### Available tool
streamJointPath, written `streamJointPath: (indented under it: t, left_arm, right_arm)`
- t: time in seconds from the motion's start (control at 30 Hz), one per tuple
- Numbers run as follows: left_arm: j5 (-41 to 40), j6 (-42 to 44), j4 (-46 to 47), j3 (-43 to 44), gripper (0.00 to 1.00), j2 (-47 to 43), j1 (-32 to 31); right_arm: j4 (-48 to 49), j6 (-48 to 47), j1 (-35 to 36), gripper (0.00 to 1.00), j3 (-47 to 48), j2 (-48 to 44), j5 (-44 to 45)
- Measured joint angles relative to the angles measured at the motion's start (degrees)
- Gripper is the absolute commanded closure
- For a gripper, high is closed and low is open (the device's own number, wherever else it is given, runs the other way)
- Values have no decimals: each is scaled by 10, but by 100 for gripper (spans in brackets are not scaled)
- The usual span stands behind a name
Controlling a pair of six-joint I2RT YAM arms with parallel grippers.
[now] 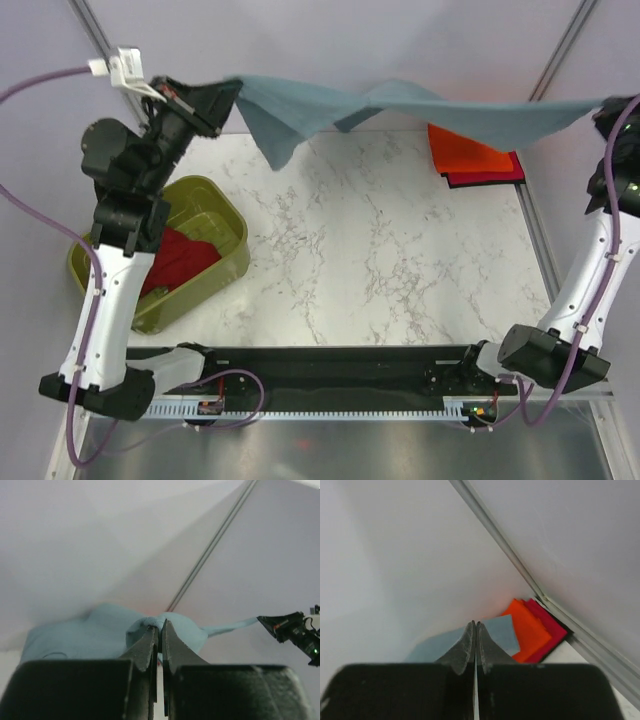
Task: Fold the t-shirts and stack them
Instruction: Flatten the tshirt out
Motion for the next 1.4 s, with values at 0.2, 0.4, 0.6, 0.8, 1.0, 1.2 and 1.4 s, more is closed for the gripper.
streamJointPath:
  t: [0.2,0.4,0.6,0.8,1.0,1.2,1.4]
  left_arm:
    - [33,-17,-4,-285,98,-148,-1]
    - [60,-35,-43,-477,98,-318,-4]
    - [91,-51,-49,-610,98,-392,-13]
    - [100,-55,-80,-680,98,-364,-14]
    - [116,-55,-67,-679,98,-306,-14]
    - [125,-55,-68,-679,98,-268,-15]
    - [126,-55,-70,-679,98,-276,-31]
  right_arm:
    - [-41,-28,0,99,-243,-75,36]
    - [-128,-31,0,100,-359,-177,104]
    - [-165,-28,-3,100,-472,-241,166]
    - [-193,-23,-4,100,-526,-212,221]
    - [-176,-9,-4,100,-544,-197,223]
    - [-161,-13,-4,100,-564,-158,247]
    - [-160,-7,-4,100,-571,-161,296]
